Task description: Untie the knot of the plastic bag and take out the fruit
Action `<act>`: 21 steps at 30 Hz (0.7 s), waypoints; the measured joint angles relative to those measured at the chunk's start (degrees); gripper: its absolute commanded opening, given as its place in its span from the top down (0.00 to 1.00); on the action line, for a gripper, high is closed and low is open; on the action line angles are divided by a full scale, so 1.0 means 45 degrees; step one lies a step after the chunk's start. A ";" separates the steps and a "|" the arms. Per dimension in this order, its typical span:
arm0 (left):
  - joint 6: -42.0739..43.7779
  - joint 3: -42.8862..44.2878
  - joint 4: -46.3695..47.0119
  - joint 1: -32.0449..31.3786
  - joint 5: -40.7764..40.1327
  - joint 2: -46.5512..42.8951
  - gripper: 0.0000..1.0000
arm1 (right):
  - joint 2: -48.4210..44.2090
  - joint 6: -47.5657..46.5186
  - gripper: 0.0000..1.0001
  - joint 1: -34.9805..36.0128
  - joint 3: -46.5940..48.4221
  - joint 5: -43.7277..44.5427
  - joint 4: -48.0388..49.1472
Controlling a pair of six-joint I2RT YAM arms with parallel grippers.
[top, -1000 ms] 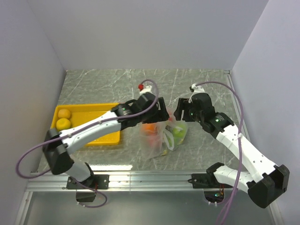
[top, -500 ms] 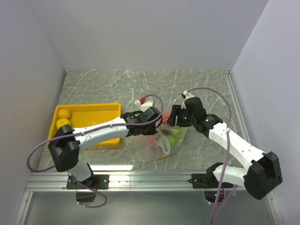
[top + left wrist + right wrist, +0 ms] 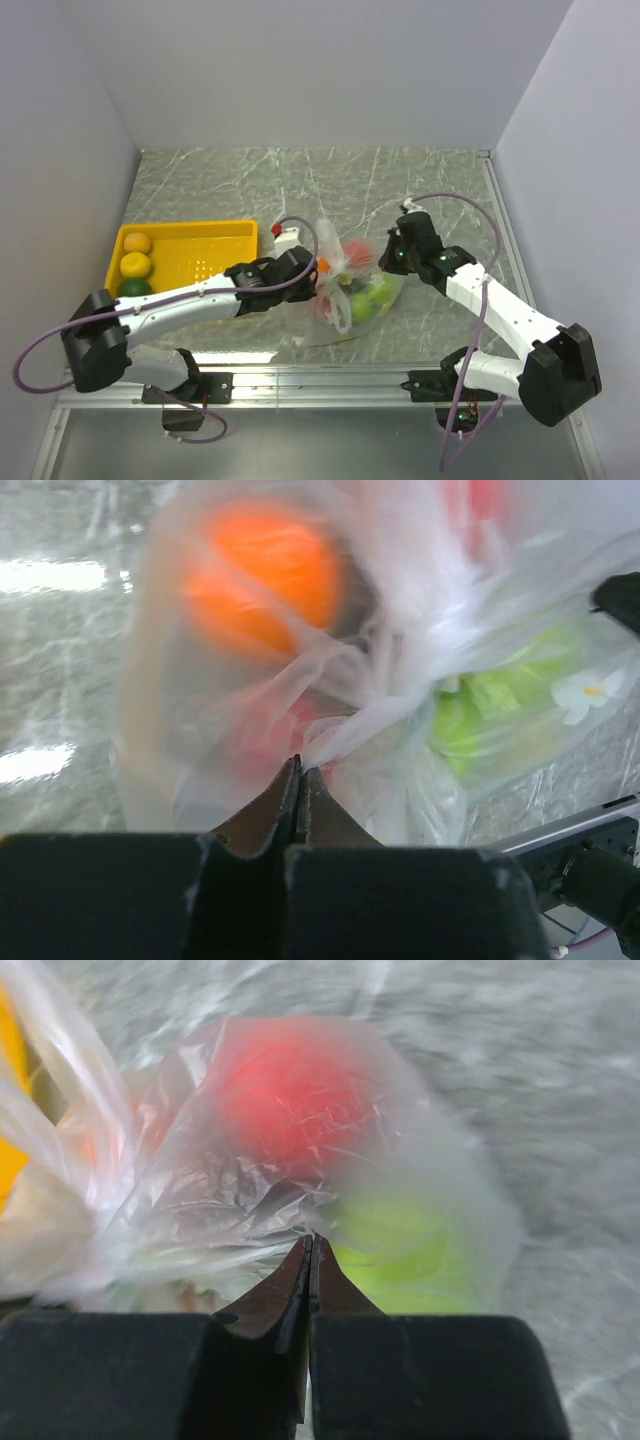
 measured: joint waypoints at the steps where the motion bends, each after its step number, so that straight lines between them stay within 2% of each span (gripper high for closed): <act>1: -0.0083 -0.0257 0.0044 -0.0005 -0.0121 -0.0316 1.00 | -0.0107 0.0214 1.00 -0.0291 -0.0102 0.0083 -0.0107; 3: -0.0340 -0.0855 0.0053 0.0049 -0.0350 -0.1073 0.99 | -0.0389 0.0583 1.00 -0.1030 -0.0369 0.0369 -0.0393; 6: -0.0753 -0.2074 -0.0092 0.0646 -0.0418 -0.2467 0.99 | -0.1370 0.1229 1.00 -0.3011 -0.1112 0.0695 -0.0729; 9: -0.1190 -0.3400 -0.0010 0.1996 -0.0019 -0.3881 0.99 | -0.2895 0.1763 1.00 -0.5357 -0.1953 0.0491 -0.1127; 13: -0.1171 -0.4187 -0.0015 0.3293 0.0418 -0.4867 0.99 | -0.4250 0.1729 1.00 -0.7028 -0.2249 0.0321 -0.1506; 14: -0.1010 -0.4187 -0.0058 0.3410 0.0486 -0.4901 1.00 | -0.4318 0.1603 0.98 -0.7072 -0.2195 0.0199 -0.1540; 15: -0.0797 -0.4172 0.0024 0.3449 0.0578 -0.4901 0.97 | -0.4323 0.1477 0.79 -0.6985 -0.2089 -0.0049 -0.1647; 16: -0.0544 -0.4129 0.0078 0.3449 0.0719 -0.4886 0.92 | -0.4308 0.1311 0.69 -0.6771 -0.1991 -0.0233 -0.1685; 17: -0.0219 -0.4036 0.0083 0.3449 0.0894 -0.4867 0.76 | -0.4308 0.1151 0.60 -0.6411 -0.1860 -0.0287 -0.1826; 18: 0.0136 -0.3881 0.0097 0.3449 0.1054 -0.4862 0.66 | -0.4357 0.0981 0.46 -0.5994 -0.1710 -0.0335 -0.2011; 19: 0.0384 -0.3638 0.0102 0.3449 0.1229 -0.4857 0.54 | -0.4469 0.0763 0.38 -0.5406 -0.1501 -0.0364 -0.2181; 20: 0.0670 -0.3356 0.0121 0.3444 0.1331 -0.4881 0.28 | -0.4648 0.0491 0.32 -0.4634 -0.1175 -0.0359 -0.2395; 21: 0.0942 -0.3045 0.0160 0.3444 0.1477 -0.4945 0.19 | -0.4775 0.0257 0.29 -0.4075 -0.0879 -0.0369 -0.2526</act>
